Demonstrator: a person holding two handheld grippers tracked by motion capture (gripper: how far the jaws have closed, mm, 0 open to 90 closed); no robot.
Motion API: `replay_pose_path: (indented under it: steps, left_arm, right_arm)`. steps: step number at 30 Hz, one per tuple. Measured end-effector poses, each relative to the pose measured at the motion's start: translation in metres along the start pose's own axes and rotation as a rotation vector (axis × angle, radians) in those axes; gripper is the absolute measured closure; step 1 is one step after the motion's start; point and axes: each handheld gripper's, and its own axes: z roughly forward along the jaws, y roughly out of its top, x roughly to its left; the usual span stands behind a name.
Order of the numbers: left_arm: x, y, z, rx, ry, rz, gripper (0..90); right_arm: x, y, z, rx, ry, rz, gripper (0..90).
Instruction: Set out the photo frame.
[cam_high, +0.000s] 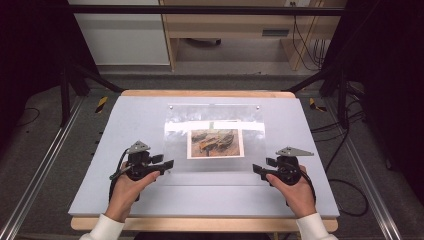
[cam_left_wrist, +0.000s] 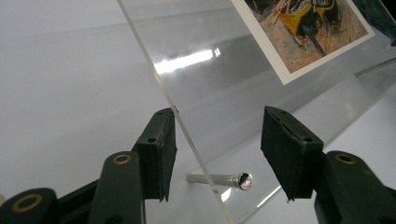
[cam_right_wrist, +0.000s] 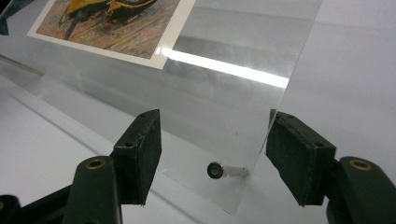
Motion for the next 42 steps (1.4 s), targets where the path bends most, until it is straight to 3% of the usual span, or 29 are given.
replay_pose_path:
  steps: [42]
  left_arm:
    - [-0.014, -0.014, -0.011, 0.008, 0.037, 0.046, 53.1]
  right_arm:
    - [0.014, -0.020, -0.014, 0.010, -0.056, -0.057, 47.3]
